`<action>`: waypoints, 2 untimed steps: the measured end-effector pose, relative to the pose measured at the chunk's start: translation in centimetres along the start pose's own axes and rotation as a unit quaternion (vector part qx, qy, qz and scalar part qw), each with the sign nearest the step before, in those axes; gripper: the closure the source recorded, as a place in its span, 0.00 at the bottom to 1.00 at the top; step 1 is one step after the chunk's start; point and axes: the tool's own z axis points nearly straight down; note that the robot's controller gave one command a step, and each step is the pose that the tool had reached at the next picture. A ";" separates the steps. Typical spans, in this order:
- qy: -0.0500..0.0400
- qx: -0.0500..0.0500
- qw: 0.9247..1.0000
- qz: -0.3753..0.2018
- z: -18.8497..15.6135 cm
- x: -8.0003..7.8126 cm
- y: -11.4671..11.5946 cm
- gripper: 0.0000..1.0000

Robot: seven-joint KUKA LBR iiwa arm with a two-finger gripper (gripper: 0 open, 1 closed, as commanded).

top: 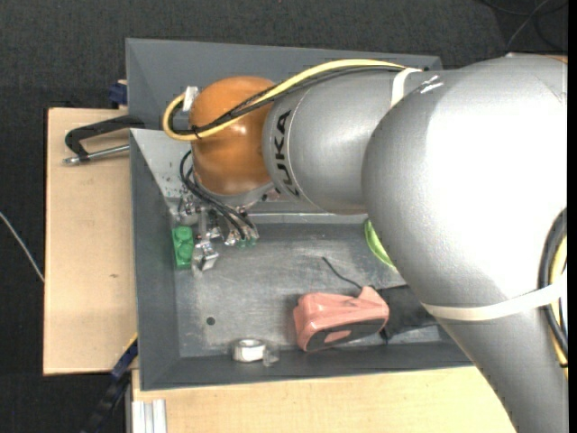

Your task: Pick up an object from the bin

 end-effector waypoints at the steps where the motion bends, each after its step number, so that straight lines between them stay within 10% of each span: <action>1: -0.003 0.000 1.000 -0.001 -8.0 -0.4 0.2 1.00; 2: 0.008 0.001 1.000 0.000 -0.3 0.1 0.1 1.00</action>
Offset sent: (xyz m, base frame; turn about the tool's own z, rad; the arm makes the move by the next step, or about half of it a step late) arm 0.0000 -0.0001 0.0064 0.0000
